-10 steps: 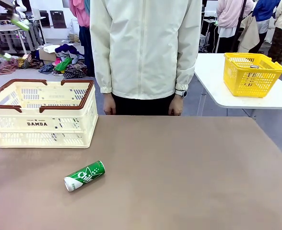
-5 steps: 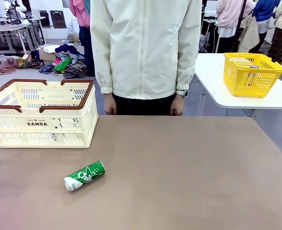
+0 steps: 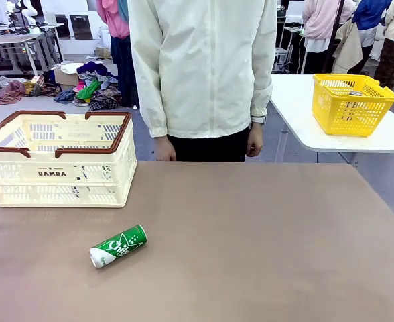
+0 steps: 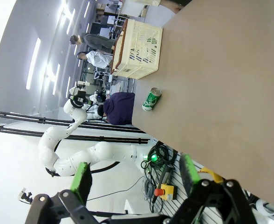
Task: Place the drinks into the Shopping basket.
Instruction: Pick up one drink and place it into the Shopping basket.
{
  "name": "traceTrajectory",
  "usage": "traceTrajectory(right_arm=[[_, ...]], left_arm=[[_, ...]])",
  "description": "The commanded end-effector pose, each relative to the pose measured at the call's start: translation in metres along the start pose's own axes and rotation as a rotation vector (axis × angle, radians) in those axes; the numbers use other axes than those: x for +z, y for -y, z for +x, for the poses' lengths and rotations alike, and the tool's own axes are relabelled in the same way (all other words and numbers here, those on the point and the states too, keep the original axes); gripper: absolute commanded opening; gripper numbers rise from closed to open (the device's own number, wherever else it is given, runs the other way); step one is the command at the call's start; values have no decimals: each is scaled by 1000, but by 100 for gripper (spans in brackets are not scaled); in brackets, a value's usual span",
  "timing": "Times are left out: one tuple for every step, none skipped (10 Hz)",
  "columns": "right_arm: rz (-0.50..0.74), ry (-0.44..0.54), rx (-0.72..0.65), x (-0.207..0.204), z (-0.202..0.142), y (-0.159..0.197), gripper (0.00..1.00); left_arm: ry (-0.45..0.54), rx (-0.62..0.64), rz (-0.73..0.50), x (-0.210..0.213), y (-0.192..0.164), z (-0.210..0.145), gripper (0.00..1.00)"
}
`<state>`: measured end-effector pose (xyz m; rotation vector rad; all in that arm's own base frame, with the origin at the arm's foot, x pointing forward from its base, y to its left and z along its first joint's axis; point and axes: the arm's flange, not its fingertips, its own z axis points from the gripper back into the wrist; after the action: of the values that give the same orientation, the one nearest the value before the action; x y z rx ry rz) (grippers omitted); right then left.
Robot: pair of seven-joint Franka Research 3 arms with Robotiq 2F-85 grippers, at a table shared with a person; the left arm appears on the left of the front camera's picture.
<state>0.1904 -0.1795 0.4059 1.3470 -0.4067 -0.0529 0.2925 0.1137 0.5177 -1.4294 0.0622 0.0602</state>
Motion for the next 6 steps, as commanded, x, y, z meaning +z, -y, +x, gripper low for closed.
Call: traceTrajectory(right_arm=[[13,13,-4,0,3,-6,100],[13,13,-4,0,3,-6,100],[13,13,-4,0,3,-6,100],[13,13,-4,0,3,-6,100],[13,13,-4,0,3,-6,100],[13,13,-4,0,3,-6,100]], left_arm=[[0,15,-34,-5,-3,-1,100],[0,15,-34,-5,-3,-1,100],[0,15,-34,-5,-3,-1,100],[0,15,-34,-5,-3,-1,100],[0,15,-34,-5,-3,-1,100],[0,15,-34,-5,-3,-1,100]])
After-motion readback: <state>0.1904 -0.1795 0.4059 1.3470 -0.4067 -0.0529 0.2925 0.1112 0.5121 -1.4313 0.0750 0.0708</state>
